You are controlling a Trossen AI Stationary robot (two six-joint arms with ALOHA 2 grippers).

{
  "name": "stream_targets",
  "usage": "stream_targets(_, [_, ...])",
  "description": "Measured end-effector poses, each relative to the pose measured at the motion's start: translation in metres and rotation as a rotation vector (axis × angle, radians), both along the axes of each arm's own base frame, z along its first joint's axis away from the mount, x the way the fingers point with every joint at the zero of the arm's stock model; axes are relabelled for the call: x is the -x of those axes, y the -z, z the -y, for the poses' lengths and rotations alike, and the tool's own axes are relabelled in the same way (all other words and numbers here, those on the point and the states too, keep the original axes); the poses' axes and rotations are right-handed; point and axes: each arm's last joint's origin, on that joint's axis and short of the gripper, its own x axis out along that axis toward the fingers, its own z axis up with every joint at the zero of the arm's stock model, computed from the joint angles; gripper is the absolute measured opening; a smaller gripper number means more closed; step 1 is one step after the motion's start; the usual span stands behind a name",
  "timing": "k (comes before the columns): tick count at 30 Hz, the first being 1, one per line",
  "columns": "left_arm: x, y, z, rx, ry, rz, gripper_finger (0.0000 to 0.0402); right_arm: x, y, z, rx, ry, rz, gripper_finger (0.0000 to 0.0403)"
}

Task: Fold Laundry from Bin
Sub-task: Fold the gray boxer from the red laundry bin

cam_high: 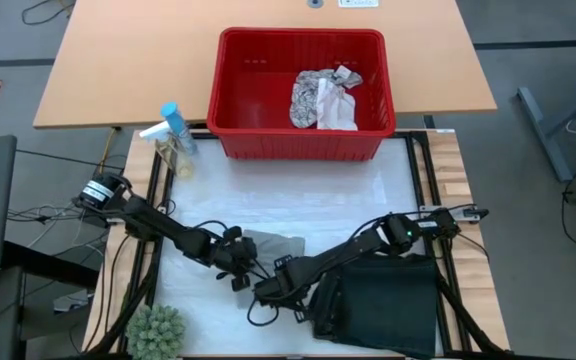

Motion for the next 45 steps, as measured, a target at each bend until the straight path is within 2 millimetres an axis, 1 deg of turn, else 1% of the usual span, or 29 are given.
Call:
stream_targets(4, [0.003, -0.007, -0.002, -0.009, -0.010, 0.008, 0.0107, -0.001, 0.000, 0.007, 0.008, -0.014, -0.015, 0.0024])
stream_targets(8, [0.004, -0.015, -0.003, 0.010, -0.006, 0.027, 0.0107, -0.004, 0.000, 0.013, -0.008, -0.043, -0.011, 0.0053])
stream_targets(10, [0.007, -0.027, -0.004, 0.037, 0.001, 0.040, 0.0107, -0.004, 0.000, 0.016, -0.011, -0.049, -0.013, 0.0060])
stream_targets(12, [0.010, -0.044, -0.006, 0.065, 0.006, 0.083, 0.0107, -0.005, -0.001, 0.019, -0.016, -0.059, -0.010, 0.0062])
stream_targets(15, [0.023, -0.072, -0.011, 0.067, 0.026, 0.151, 0.0107, -0.009, -0.002, 0.025, -0.022, -0.063, 0.010, 0.0060])
stream_targets(18, [0.036, -0.095, -0.015, 0.064, 0.052, 0.234, 0.0107, -0.012, -0.002, 0.030, -0.048, -0.065, 0.011, 0.0057])
stream_targets(20, [0.043, -0.108, -0.010, 0.087, 0.139, 0.321, 0.0107, -0.014, -0.003, 0.033, -0.071, -0.062, 0.020, 0.0057])
stream_targets(21, [0.048, -0.110, -0.005, 0.100, 0.213, 0.337, 0.0107, -0.015, -0.003, 0.034, -0.079, -0.061, 0.023, 0.0057])
stream_targets(23, [0.057, -0.108, 0.008, 0.118, 0.338, 0.326, 0.0109, -0.016, -0.003, 0.037, -0.093, -0.065, 0.020, 0.0057])
stream_targets(25, [0.066, -0.101, 0.021, 0.123, 0.410, 0.301, 0.0112, -0.016, -0.003, 0.040, -0.098, -0.065, 0.020, 0.0057])
stream_targets(29, [0.076, -0.088, 0.052, 0.077, 0.508, 0.287, 0.0122, -0.019, -0.004, 0.047, -0.111, -0.051, 0.026, 0.0057])
stream_targets(32, [0.076, -0.077, 0.069, 0.003, 0.529, 0.325, 0.0134, -0.023, -0.004, 0.053, -0.130, -0.035, 0.047, 0.0057])
stream_targets(36, [0.073, -0.061, 0.077, -0.103, 0.482, 0.310, 0.0157, -0.027, -0.005, 0.063, -0.165, -0.014, 0.056, 0.0058])
stream_targets(41, [0.068, -0.044, 0.082, -0.104, 0.486, 0.248, 0.0190, -0.030, -0.005, 0.074, -0.209, 0.004, 0.048, 0.0058])
stream_targets(45, [0.066, -0.037, 0.086, -0.071, 0.491, 0.237, 0.0205, -0.031, -0.005, 0.079, -0.209, 0.011, 0.049, 0.0058])
